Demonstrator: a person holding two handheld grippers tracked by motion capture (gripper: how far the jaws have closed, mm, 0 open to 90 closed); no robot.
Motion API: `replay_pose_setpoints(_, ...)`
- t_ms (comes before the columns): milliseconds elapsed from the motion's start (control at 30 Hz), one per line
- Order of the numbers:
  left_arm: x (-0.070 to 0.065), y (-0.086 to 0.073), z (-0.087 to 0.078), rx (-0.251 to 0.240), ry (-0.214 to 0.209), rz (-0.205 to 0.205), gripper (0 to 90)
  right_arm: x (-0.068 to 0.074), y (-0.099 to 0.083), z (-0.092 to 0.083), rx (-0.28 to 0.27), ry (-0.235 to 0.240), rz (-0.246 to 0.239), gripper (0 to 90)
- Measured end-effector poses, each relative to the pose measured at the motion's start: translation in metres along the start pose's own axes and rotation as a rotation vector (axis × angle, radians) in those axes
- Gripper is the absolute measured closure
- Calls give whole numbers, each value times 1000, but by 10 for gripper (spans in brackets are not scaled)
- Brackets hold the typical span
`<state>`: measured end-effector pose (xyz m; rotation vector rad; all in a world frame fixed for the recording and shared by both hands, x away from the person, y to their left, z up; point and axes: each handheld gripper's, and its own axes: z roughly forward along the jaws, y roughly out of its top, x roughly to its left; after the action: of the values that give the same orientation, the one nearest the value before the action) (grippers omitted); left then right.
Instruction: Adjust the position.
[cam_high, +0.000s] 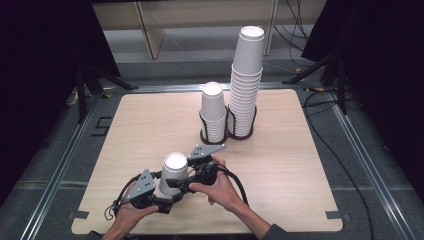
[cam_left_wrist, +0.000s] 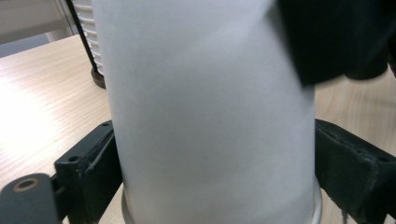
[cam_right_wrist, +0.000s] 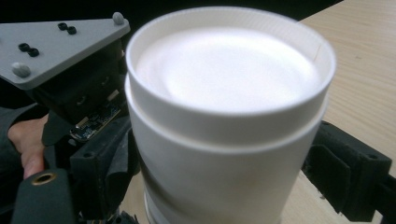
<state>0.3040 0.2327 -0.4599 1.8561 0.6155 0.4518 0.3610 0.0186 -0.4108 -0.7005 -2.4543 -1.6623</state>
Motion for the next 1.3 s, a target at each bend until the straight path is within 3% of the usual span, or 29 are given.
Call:
replay_pose_setpoints(33, 0, 0, 0, 11, -6, 13, 100, -4, 2, -2, -18, -10, -49, 153)
replay_pose_setpoints(67, -1, 0, 0, 12, -2, 13, 100, -4, 2, -2, -18, -10, -49, 153)
replay_pose_setpoints(133, -3, 2, -1, 45, 11, 79, 103, -4, 9, -10, 5, 3, -54, 153)
replay_pose_setpoints(200, -4, 2, -1, 54, 10, 101, 103, -4, 10, -12, 17, 7, -50, 153)
replay_pose_setpoints(233, -6, 2, -1, 49, 2, 93, 103, -4, 13, -15, 53, 14, -102, 154)
replay_pose_setpoints(267, -7, 2, 0, 50, -6, 84, 104, -3, 14, -16, 76, 18, -119, 155)
replay_pose_setpoints(333, -9, 1, 1, 91, -12, 144, 104, 0, 15, -17, 109, 25, -143, 156)
replay_pose_setpoints(367, -9, 1, 1, 91, -12, 144, 104, 0, 15, -17, 109, 25, -143, 156)
replay_pose_setpoints(400, -10, 1, 1, 106, -18, 151, 104, 1, 15, -18, 149, 30, -164, 156)
replay_pose_setpoints(533, -14, 2, 2, 144, -37, 198, 105, 1, 15, -18, 183, 35, -163, 158)
replay_pose_setpoints(600, -15, 2, 3, 157, -33, 242, 105, 2, 12, -15, 210, 55, -166, 161)
replay_pose_setpoints(667, -17, 2, 3, 167, -45, 257, 105, 4, 11, -15, 224, 58, -138, 160)
replay_pose_setpoints(733, -18, 2, 4, 172, -57, 262, 105, 4, 10, -11, 239, 61, -176, 163)
replay_pose_setpoints(800, -18, 2, 3, 194, -55, 284, 105, 3, 9, -10, 246, 61, -174, 189)
replay_pose_setpoints(867, -19, 1, 4, 191, -57, 286, 103, 3, 9, -11, 252, 61, -177, 201)
replay_pose_setpoints(900, -19, 0, 4, 190, -61, 290, 99, 4, 8, -11, 264, 63, -149, 205)
replay_pose_setpoints(967, -19, 0, 5, 179, -69, 272, 83, 2, 8, -11, 246, 68, -179, 209)
replay_pose_setpoints(1000, -18, -1, 5, 165, -70, 265, 77, 3, 8, -13, 254, 66, -154, 212)
replay_pose_setpoints(1067, -18, -1, 5, 143, -59, 238, 71, 2, 9, -14, 234, 71, -176, 213)
replay_pose_setpoints(1100, -17, -2, 6, 118, -58, 217, 67, 1, 9, -17, 231, 72, -148, 214)
replay_pose_setpoints(1167, -14, -1, 3, 77, -58, 193, 61, -3, 11, -22, 205, 72, -156, 216)
replay_pose_setpoints(1200, -13, 1, 2, 61, -60, 182, 58, -7, 13, -27, 168, 81, -133, 218)
replay_pose_setpoints(1267, -12, 3, 0, -9, -64, 153, 56, -10, 15, -33, 148, 94, -106, 218)
replay_pose_setpoints(1300, -12, 3, 0, -9, -64, 153, 56, -10, 15, -33, 148, 94, -106, 218)
